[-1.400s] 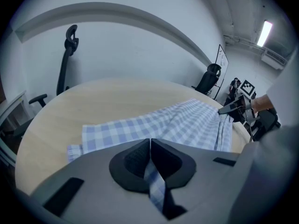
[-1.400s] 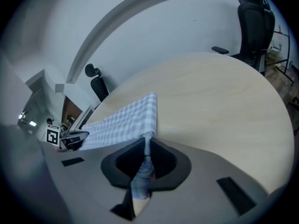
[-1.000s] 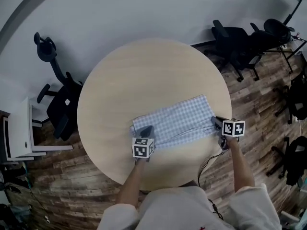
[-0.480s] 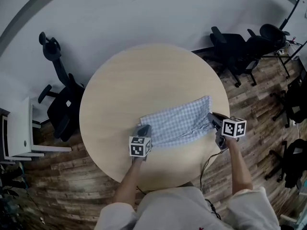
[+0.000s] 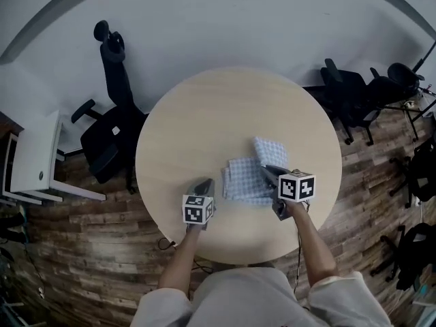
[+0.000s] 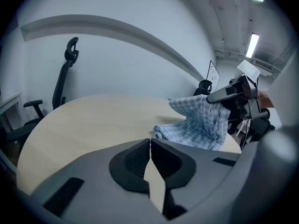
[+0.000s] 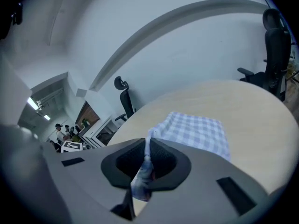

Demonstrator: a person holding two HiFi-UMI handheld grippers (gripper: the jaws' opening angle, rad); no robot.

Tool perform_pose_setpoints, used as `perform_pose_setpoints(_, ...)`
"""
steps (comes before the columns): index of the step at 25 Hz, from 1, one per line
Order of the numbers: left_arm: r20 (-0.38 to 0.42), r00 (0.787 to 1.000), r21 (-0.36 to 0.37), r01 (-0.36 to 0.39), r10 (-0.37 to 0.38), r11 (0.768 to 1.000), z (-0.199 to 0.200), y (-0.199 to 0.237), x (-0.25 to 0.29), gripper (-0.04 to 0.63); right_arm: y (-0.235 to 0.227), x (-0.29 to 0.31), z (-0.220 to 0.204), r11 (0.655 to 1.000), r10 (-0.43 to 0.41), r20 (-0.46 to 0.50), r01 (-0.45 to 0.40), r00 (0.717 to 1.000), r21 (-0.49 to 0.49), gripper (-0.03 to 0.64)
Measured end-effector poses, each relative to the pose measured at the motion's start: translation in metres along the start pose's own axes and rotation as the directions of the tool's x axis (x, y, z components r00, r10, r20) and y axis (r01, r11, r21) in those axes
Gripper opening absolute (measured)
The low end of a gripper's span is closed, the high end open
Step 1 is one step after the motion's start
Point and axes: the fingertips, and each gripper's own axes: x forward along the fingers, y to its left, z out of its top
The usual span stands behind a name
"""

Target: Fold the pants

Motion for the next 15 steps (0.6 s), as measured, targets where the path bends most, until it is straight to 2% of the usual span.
perform_pose_setpoints(3, 0.003, 1.000, -0.027, -0.026, 0.026, 0.999, -0.012, 0.014, -0.017, 0.032, 0.032, 0.048, -0.045, 0.999, -0.022, -0.091, 0.019, 0.996, -0.030, 0.052)
perform_pose_setpoints(6, -0.003, 0.999, -0.052, -0.054, 0.054, 0.997, -0.022, 0.028, -0.031, 0.032, 0.046, 0.085, -0.099, 0.997, -0.045, -0.216, 0.030, 0.975, -0.071, 0.054)
perform_pose_setpoints(7, -0.004, 0.998, -0.057, -0.061, 0.061, 0.996, -0.025, 0.032, -0.035, 0.032, 0.052, 0.092, -0.111, 0.998, -0.024, -0.247, 0.008, 0.969, -0.067, 0.073)
perform_pose_setpoints(9, -0.001, 0.998, -0.064, -0.070, 0.070, 0.995, -0.026, 0.039, -0.038, 0.032, 0.063, 0.101, -0.126, 0.998, 0.029, -0.289, -0.044, 0.957, -0.046, 0.189)
perform_pose_setpoints(13, 0.001, 0.998, -0.063, -0.065, 0.065, 0.996, -0.024, 0.036, -0.035, 0.032, 0.069, 0.109, -0.140, 0.992, 0.088, -0.347, -0.112, 0.934, -0.051, 0.213)
perform_pose_setpoints(15, -0.001, 0.999, -0.052, -0.051, 0.051, 0.997, -0.021, 0.025, -0.028, 0.032, 0.074, 0.110, -0.144, 0.986, 0.147, -0.367, -0.167, 0.918, -0.021, 0.232)
